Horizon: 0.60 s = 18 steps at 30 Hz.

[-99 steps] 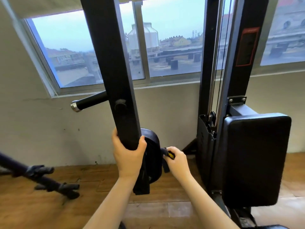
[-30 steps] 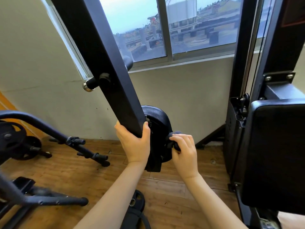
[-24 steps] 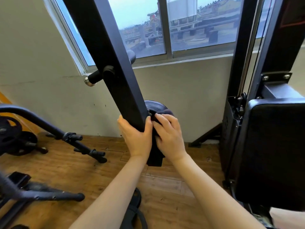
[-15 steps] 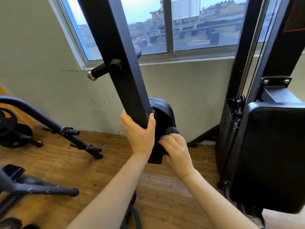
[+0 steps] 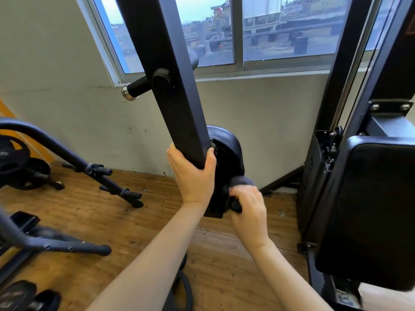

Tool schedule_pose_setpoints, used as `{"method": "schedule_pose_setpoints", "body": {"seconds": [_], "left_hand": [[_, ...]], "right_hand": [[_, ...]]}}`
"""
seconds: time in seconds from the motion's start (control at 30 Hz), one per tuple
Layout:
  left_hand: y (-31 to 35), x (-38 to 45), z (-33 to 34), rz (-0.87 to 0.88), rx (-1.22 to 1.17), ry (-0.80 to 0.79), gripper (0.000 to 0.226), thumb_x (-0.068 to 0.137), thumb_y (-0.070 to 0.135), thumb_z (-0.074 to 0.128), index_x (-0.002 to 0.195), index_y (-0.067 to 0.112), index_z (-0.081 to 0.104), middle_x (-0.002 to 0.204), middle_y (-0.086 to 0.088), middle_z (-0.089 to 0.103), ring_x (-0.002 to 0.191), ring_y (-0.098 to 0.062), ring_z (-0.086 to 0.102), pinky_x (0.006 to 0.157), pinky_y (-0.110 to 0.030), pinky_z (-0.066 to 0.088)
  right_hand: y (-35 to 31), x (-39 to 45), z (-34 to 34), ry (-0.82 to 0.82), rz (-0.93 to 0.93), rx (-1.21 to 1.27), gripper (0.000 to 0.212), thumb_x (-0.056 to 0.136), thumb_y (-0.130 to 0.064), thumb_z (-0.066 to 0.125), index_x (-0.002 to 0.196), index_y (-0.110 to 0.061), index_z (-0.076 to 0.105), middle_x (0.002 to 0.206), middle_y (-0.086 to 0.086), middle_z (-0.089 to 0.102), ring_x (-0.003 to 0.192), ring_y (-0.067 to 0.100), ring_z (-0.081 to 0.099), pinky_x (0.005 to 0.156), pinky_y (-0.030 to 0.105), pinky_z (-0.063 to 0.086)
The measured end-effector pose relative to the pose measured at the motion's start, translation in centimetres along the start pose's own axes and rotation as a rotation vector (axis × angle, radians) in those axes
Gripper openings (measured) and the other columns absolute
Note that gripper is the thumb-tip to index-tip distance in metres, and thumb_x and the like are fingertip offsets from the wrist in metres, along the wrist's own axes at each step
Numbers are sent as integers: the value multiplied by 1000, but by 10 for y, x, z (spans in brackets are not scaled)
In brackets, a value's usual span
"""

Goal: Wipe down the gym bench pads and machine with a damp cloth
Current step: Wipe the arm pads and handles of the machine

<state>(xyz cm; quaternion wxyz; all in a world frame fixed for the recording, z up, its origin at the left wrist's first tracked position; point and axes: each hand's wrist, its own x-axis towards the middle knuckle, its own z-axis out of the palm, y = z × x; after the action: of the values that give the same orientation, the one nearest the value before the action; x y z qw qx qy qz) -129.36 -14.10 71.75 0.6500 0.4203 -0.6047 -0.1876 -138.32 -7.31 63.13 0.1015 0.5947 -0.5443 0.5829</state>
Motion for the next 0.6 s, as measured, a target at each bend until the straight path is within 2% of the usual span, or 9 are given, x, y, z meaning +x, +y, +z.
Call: {"method": "schedule_pose_setpoints", "body": {"seconds": [0.07, 0.1, 0.17, 0.27, 0.3, 0.37, 0.43, 0.53, 0.6], "left_hand": [[0, 1, 1, -8, -1, -12, 50, 75, 43, 65, 112, 43, 30, 111, -1, 48, 101, -19, 55, 77, -41, 56], [0, 1, 2, -9, 1, -17, 50, 76, 43, 65, 112, 44, 30, 111, -1, 48, 101, -18, 55, 77, -40, 57], [0, -1, 2, -2, 12, -13, 53, 76, 43, 64, 117, 38, 30, 113, -2, 47, 102, -17, 55, 78, -38, 57], [-2, 0, 0, 11, 9, -7, 53, 76, 44, 64, 116, 40, 29, 113, -1, 48, 103, -16, 55, 79, -35, 57], [-3, 1, -1, 13, 5, -13, 53, 76, 43, 64, 116, 43, 28, 113, -1, 48, 102, -14, 55, 79, -32, 56], [-5, 2, -3, 25, 16, -13, 55, 77, 42, 64, 118, 40, 27, 114, -2, 48, 102, -13, 55, 77, -26, 55], [-6, 2, -4, 31, 28, -7, 56, 77, 42, 63, 120, 33, 28, 114, -3, 48, 101, -14, 56, 76, -24, 55], [-6, 2, -3, 37, 25, -2, 56, 79, 37, 65, 120, 32, 28, 112, -2, 47, 100, -13, 56, 75, -22, 54], [-7, 2, -5, 35, 32, 1, 56, 79, 36, 65, 120, 33, 27, 112, 0, 47, 100, -14, 55, 75, -24, 54]], "right_hand": [[-10, 31, -5, 156, 29, 96, 23, 77, -1, 54, 98, -9, 55, 96, 7, 60, 97, 16, 52, 92, 19, 41], [-7, 41, -5, 173, 83, 124, 25, 78, 1, 54, 101, -8, 54, 100, 5, 57, 99, 15, 51, 93, 14, 39], [7, 36, -1, 104, 277, 202, 29, 80, 8, 53, 103, -11, 52, 102, 2, 53, 97, 15, 51, 88, 10, 40], [20, -9, 5, -52, 703, 366, 30, 92, 3, 48, 103, -25, 43, 92, 0, 53, 86, 19, 55, 72, 16, 44], [22, -17, 6, -24, 799, 403, 22, 94, -3, 47, 103, -23, 43, 91, 0, 54, 87, 20, 55, 69, 16, 44], [25, -4, 3, 152, 917, 480, 9, 97, -15, 47, 104, -18, 45, 92, -3, 54, 89, 17, 55, 69, 15, 42], [22, 30, -4, 265, 828, 543, 10, 96, -15, 49, 105, -19, 47, 94, -6, 54, 90, 6, 55, 74, 14, 43], [15, 52, -4, 92, 570, 513, 25, 91, 4, 49, 104, -17, 52, 96, -8, 55, 88, -8, 54, 81, 9, 43], [13, 36, 1, 4, 638, 507, 35, 89, 9, 47, 96, -25, 50, 87, -4, 55, 74, -7, 53, 70, 6, 43]]}}
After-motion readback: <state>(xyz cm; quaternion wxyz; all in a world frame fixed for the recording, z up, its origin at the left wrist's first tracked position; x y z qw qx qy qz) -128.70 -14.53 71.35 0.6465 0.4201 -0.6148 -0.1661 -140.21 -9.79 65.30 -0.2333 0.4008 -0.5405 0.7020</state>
